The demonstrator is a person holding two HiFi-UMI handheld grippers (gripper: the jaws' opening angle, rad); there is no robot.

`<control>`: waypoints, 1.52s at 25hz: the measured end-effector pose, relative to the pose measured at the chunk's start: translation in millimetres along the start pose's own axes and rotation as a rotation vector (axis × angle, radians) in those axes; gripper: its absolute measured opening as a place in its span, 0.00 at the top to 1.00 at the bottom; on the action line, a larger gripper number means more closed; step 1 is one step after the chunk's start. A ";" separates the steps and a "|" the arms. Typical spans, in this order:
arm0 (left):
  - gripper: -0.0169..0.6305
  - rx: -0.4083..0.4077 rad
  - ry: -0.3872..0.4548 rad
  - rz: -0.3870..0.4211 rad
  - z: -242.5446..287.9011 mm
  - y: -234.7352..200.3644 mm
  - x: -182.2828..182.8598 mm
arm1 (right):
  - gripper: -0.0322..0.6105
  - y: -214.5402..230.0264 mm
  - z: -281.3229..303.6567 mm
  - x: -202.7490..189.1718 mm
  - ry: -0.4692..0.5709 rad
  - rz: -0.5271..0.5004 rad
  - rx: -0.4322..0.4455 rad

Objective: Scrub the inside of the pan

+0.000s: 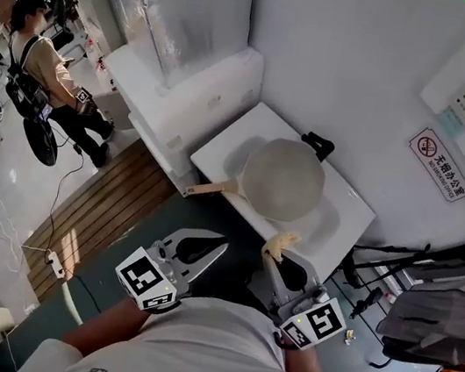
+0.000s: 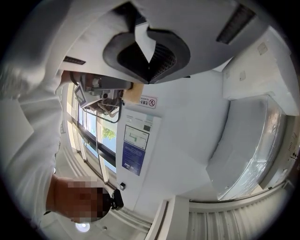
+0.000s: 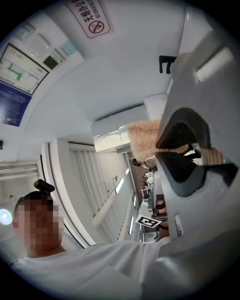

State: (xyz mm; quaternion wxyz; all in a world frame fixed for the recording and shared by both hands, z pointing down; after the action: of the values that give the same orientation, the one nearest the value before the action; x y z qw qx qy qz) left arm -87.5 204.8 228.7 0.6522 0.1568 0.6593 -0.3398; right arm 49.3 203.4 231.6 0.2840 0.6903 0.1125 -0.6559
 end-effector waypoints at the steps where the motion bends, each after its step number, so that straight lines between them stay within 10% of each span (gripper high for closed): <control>1: 0.98 0.003 -0.003 0.004 12.2 -3.5 0.3 | 0.92 13.7 -1.9 1.6 0.003 0.002 -0.004; 13: 0.98 0.027 -0.034 0.028 122.2 -24.5 4.8 | 0.92 130.3 -23.2 22.0 0.023 0.024 -0.018; 38: 0.98 -0.159 -0.245 0.092 211.4 -123.6 -35.3 | 0.92 228.1 -6.7 -14.6 -0.011 0.163 -0.335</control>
State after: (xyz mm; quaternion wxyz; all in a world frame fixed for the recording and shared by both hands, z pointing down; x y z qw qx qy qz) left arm -5.0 -13.8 310.2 0.7530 0.0919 0.5917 -0.2730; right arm 173.8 24.7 301.4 0.4478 0.6365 0.1625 -0.6066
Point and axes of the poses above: the fingertips, and each gripper's own axes: z forward along the fingers, y to its right, x out of its top, the point moved 4 cm from there along -z, backward along the fingers, and after that the axes turned 7 degrees about x, right-handed, at the moved point
